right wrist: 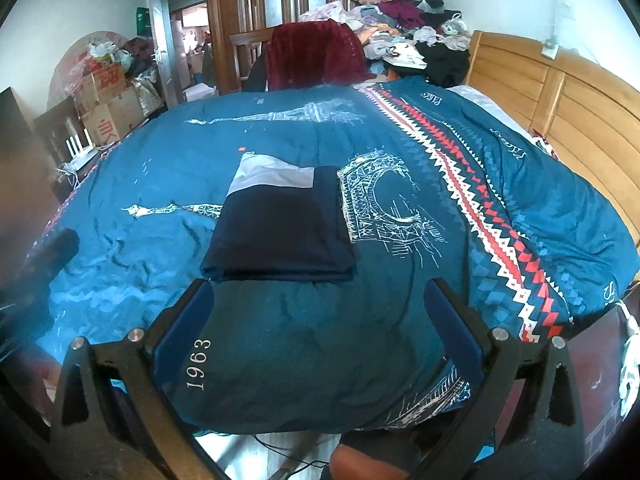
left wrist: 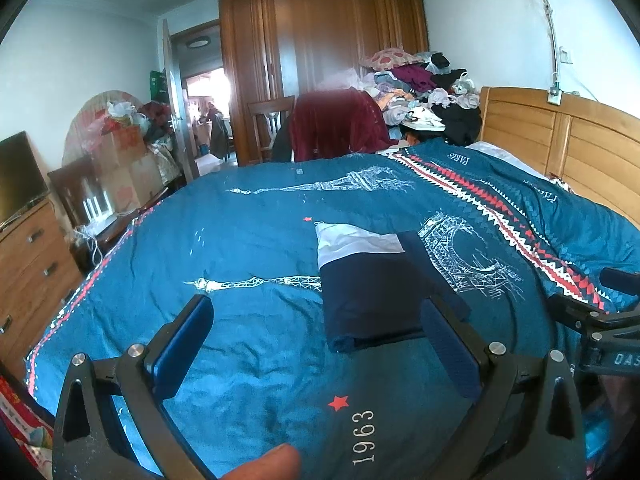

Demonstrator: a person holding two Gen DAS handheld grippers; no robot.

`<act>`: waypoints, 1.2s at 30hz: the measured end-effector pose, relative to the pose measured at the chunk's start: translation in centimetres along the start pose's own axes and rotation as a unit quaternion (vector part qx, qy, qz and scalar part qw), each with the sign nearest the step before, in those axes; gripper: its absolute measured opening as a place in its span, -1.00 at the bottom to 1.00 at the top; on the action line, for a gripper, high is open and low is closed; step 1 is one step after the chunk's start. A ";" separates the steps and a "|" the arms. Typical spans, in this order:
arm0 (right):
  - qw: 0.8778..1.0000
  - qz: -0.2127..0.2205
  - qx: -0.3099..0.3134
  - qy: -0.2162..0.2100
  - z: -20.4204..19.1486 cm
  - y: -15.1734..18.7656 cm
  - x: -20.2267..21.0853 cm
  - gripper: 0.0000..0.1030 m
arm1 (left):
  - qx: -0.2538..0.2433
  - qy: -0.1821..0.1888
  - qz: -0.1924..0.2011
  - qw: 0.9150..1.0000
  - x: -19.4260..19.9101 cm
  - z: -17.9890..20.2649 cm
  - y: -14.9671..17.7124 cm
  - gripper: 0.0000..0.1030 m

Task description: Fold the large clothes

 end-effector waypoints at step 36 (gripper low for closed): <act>1.000 0.014 0.010 0.000 -0.5 0.8 0.9 1.00 | 0.004 -0.008 -0.013 1.000 -1.3 0.2 1.1 1.00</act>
Point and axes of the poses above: each gripper's, at about its wrist camera, not at the fingertips, and x roughly against the way its jaws point, z to its right, y to its underside, the point moved 8 cm from there along -x, roughly the way its jaws point, and after that the axes turned 5 degrees about -y, right-handed, at the moved point
